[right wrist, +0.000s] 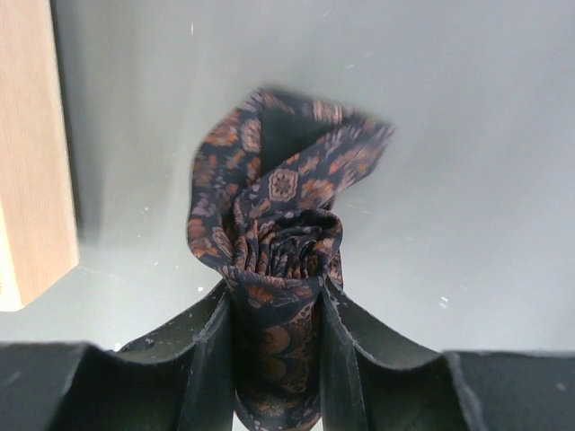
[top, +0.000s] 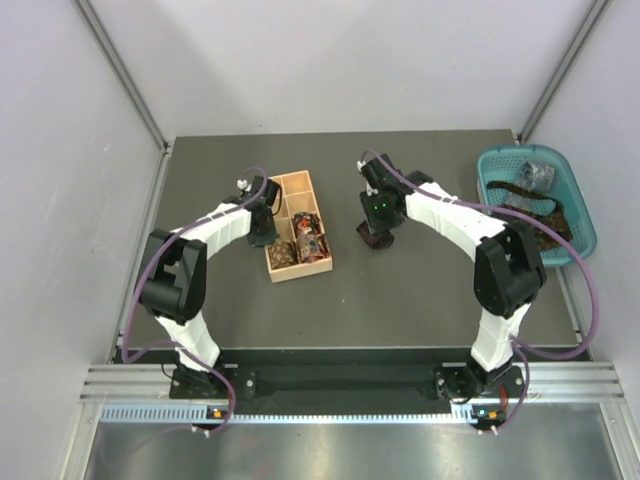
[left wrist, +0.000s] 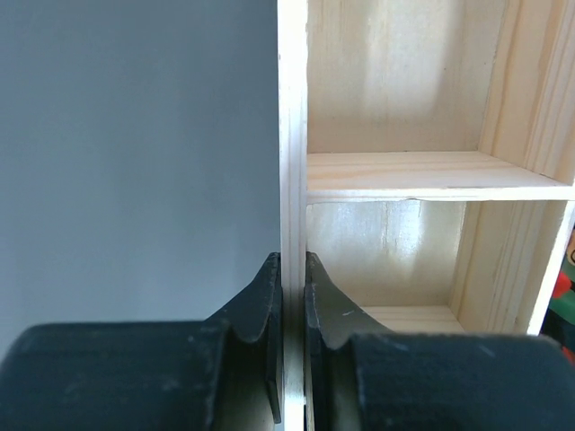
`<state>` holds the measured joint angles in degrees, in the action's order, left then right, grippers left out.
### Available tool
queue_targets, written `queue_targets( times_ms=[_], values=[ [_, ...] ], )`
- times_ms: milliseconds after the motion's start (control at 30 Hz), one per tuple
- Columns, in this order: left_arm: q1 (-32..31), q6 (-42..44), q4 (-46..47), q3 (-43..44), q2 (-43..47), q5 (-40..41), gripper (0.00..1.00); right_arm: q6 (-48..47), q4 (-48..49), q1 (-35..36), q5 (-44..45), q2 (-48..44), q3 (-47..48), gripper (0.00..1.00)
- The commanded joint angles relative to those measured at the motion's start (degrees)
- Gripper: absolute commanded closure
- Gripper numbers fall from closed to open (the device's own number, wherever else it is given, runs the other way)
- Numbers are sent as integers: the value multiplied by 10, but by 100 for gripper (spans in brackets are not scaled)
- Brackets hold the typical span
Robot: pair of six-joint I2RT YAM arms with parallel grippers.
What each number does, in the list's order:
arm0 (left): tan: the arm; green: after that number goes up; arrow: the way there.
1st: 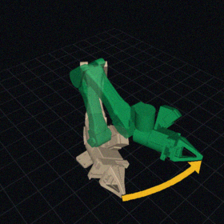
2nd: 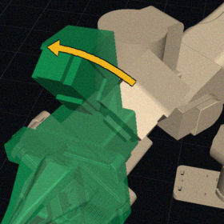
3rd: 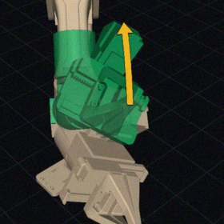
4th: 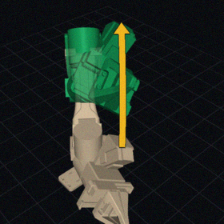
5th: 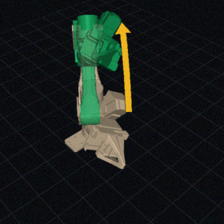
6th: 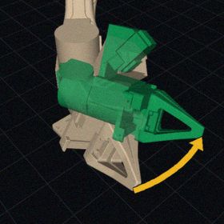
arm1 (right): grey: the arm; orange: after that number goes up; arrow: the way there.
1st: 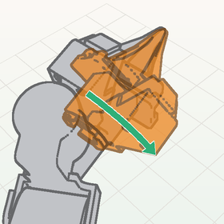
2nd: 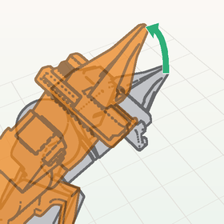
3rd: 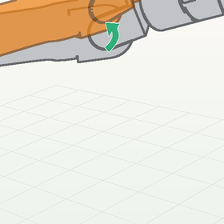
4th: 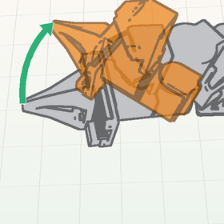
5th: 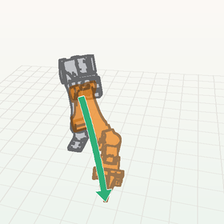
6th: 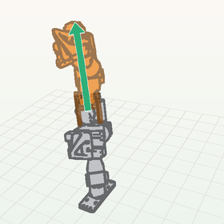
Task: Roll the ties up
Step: Place the rolled tie into the container
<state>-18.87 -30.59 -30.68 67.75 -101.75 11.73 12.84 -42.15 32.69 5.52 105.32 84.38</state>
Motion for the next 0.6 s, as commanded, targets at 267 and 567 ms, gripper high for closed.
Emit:
queue_targets(
  times_ms=[267,567],
  values=[
    [-75,-59,83,-48,68,38,100,20,-95,-3,25,-32,123,100],
    [-77,-47,60,-29,95,37,51,53,-85,39,18,-13,148,100]
  ],
)
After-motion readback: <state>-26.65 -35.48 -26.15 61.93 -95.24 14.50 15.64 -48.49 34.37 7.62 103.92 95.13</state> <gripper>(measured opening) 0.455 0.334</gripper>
